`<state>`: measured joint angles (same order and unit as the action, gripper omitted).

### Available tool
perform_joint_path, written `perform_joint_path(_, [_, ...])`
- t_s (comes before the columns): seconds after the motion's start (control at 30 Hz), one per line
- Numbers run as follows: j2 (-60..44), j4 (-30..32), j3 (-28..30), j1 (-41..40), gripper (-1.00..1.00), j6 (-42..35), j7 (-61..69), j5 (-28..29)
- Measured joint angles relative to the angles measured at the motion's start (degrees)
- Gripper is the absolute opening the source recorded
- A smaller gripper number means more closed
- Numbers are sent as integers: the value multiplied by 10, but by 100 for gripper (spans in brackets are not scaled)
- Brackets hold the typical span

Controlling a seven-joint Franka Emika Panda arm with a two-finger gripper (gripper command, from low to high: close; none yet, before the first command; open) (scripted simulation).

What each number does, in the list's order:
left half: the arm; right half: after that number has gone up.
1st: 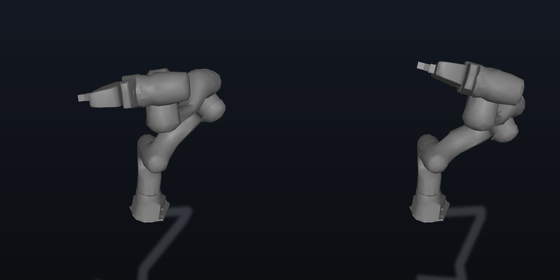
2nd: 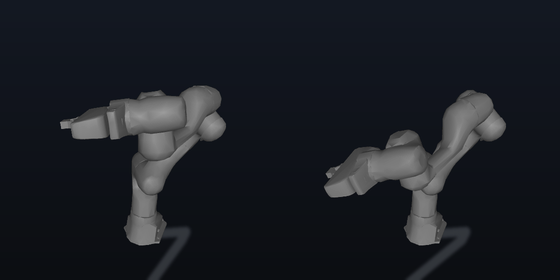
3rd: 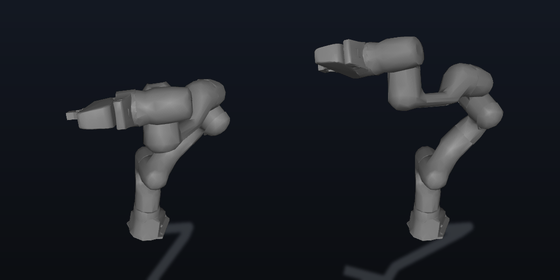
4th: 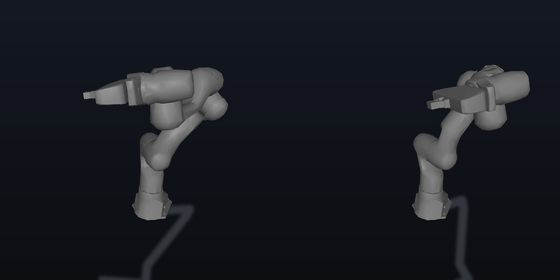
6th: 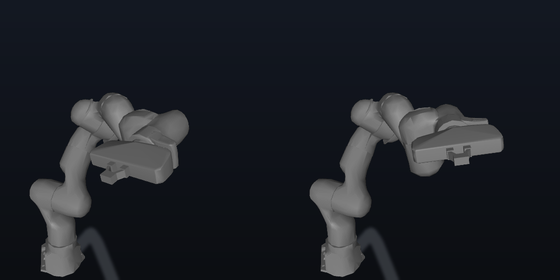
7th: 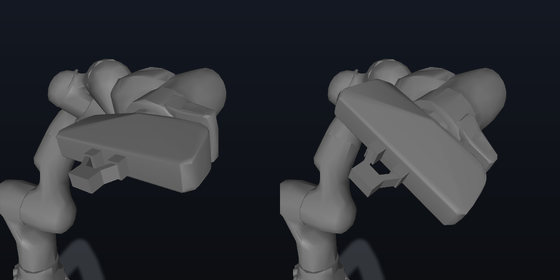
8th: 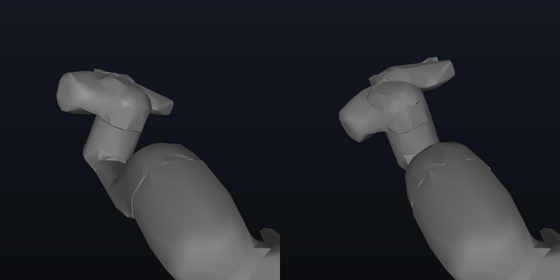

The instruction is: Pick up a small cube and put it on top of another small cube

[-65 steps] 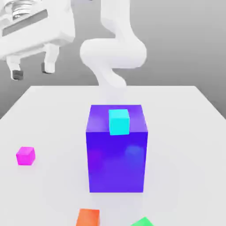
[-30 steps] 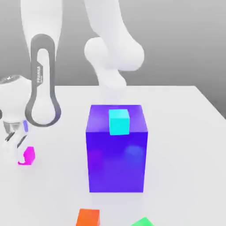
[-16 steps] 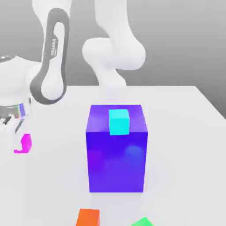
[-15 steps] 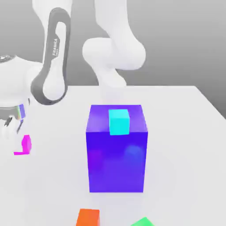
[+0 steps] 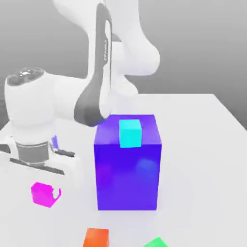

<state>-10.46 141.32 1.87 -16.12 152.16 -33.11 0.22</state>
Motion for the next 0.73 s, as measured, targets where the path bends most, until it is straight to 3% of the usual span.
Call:
perform_joint_path(0.47, [-54,-115,-153,89,-100,-71,311,61])
perform_joint_path(0.6, [-124,-126,-141,109,-100,-15,307,94])
perform_joint_path(0.63, [-135,-127,-138,112,100,-5,305,99])
perform_joint_path(0.73, [-135,-127,-138,112,100,-5,305,99])
